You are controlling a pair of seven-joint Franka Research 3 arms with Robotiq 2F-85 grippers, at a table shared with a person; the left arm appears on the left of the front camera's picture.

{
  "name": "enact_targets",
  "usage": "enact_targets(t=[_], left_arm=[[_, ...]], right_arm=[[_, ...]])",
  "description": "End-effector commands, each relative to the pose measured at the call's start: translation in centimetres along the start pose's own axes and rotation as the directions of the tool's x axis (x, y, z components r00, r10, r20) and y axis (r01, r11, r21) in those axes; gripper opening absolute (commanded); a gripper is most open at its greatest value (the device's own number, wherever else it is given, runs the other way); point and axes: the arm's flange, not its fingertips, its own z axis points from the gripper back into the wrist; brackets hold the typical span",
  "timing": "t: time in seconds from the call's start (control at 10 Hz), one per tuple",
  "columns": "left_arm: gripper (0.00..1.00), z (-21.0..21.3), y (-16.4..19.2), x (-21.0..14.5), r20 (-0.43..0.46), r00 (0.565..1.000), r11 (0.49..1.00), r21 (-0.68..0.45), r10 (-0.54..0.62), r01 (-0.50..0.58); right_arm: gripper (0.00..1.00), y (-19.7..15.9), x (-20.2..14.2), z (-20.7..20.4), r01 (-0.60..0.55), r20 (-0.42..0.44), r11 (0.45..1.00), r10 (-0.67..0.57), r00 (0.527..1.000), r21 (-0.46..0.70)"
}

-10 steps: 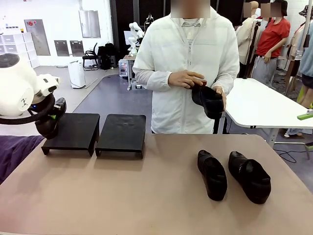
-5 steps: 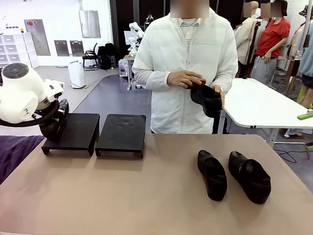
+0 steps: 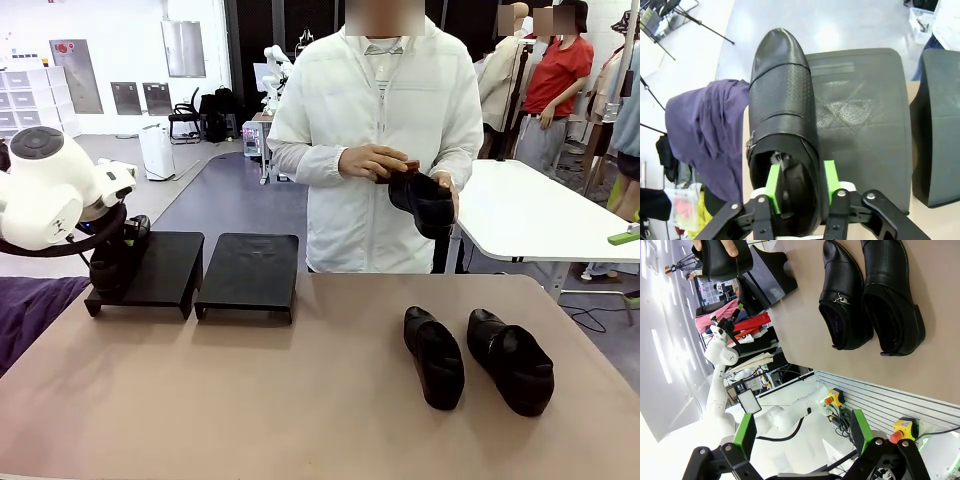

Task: Organize the shoes by placing them on the stand.
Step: Place the Shoe from the middle of the table onto the Shoes Stand.

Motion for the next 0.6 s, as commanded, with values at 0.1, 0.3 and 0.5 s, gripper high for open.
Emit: enact_targets(t=[0.1,0.3,0.5], left_arm=[[1.0,3.2,0.4,-0.1,0.061,0.998,0.999,0.032,0.015,-0.017],[1.0,9.2,0.8,-0.7,-0.053,0.998,0.973,-0.231,0.016,-0.028],[1.0,16.3,1.6,-3.1,-0.157,0.979,0.879,-0.476,-0.126,0.036]], right_arm=[[1.0,0.1,-0.1,0.3,-0.011,-0.005,1.0,0.011,1.0,-0.011],[1.0,0.1,-0.1,0.3,-0.011,-0.005,1.0,0.011,1.0,-0.011],[1.0,0.1,-0.1,0.3,-0.011,-0.005,1.0,0.011,1.0,-0.011]])
